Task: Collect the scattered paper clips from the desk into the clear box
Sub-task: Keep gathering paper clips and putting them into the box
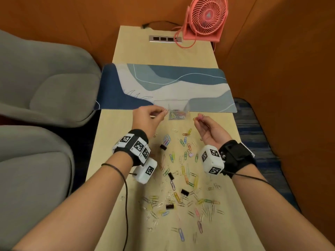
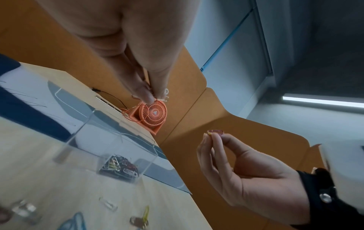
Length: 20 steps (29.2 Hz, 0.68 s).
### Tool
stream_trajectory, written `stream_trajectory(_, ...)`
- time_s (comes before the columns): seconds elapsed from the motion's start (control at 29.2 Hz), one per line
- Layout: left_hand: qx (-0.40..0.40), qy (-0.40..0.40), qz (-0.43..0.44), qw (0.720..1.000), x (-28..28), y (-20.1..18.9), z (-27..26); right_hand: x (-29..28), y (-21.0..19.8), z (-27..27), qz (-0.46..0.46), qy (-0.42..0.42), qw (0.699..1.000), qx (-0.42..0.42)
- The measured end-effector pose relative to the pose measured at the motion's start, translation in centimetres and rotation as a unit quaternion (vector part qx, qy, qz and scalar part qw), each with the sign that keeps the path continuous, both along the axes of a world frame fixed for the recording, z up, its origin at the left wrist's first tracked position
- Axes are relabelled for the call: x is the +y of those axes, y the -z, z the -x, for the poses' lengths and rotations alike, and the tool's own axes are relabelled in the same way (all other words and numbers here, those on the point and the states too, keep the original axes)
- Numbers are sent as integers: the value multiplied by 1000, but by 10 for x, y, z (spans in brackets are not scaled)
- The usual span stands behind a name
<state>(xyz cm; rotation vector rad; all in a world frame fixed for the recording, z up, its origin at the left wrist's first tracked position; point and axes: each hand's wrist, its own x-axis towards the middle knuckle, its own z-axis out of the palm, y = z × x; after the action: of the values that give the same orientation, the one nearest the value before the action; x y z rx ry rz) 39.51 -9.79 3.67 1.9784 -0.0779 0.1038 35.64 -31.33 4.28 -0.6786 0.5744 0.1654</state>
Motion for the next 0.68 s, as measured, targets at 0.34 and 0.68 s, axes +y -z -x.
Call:
stream_trajectory(0.34, 32, 20, -71, 997, -55, 43, -89, -3, 19, -77, 6, 22, 1000, -1)
stream_trajectory(0.68, 31, 68, -127, 989, -58, 60, -103, -16, 45, -98, 113, 7, 994, -15)
